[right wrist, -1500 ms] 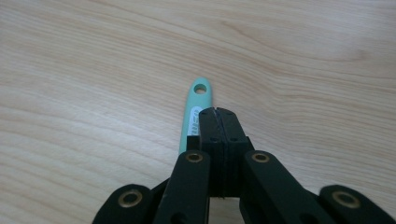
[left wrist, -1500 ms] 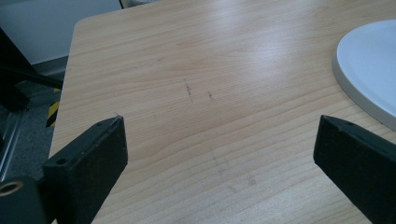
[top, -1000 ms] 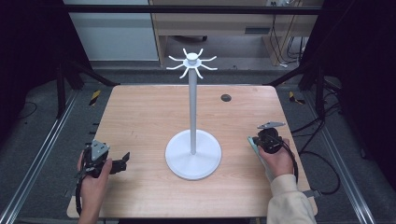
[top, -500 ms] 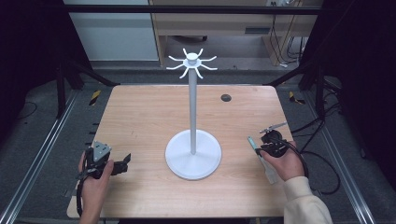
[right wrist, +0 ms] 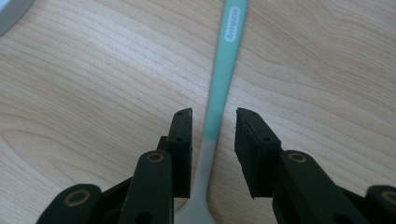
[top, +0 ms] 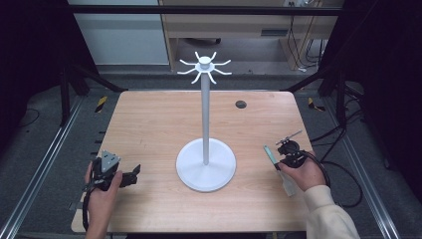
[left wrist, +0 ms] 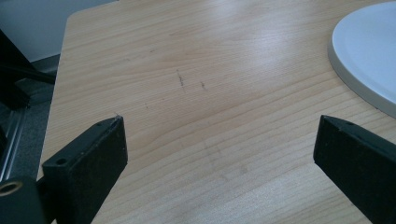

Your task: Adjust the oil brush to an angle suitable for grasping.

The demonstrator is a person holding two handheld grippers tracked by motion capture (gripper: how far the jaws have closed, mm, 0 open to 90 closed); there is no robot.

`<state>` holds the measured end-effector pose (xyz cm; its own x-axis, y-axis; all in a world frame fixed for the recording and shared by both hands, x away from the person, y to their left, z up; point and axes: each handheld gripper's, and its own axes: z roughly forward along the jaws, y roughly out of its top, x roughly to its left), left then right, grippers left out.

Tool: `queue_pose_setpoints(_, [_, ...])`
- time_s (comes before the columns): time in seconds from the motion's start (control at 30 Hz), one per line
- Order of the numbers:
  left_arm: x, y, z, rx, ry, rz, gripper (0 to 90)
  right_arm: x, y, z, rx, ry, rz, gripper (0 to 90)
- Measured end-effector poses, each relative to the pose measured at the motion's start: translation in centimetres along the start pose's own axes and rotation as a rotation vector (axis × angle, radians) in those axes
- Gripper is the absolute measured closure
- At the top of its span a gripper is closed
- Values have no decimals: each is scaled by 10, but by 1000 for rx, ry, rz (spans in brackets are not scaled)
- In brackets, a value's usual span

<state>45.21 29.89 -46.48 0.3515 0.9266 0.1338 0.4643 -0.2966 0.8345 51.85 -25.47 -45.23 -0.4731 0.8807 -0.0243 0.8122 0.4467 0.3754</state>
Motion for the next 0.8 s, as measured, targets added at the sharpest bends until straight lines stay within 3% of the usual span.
queue_pose_setpoints(0.57, [-1,0,1,1,-3,1,25,-1,-2,12,67,2,4,733])
queue_pose_setpoints(0.77, [0,0,1,1,-4,0,25,0,-1,15,77,-1,-16,740])
queue_pose_setpoints(0.8, [-1,0,1,1,-3,0,25,1,0,16,90,3,0,744])
